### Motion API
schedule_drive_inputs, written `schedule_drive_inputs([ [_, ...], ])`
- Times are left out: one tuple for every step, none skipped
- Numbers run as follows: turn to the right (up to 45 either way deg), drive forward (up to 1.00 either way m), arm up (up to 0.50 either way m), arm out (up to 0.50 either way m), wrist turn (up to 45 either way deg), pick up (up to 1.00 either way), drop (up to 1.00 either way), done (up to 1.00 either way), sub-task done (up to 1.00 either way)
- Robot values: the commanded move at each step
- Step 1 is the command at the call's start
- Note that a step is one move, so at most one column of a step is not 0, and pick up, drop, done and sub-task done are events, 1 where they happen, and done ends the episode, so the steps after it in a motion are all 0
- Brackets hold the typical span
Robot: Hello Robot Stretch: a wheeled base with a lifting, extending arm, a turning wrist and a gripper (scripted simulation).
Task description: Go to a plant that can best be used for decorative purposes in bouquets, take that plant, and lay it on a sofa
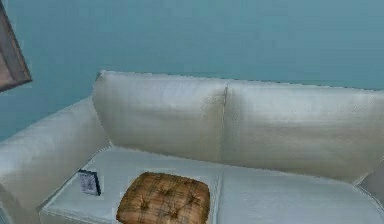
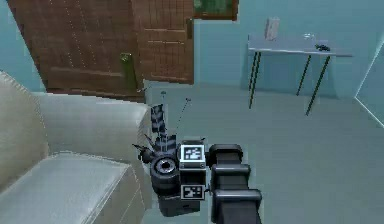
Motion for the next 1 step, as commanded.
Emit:
schedule_drive_inputs([
  [-45.0, 0.00, 0.00, 0.00, 0.0, 0.00, 0.00, 0.00, 0.00],
])
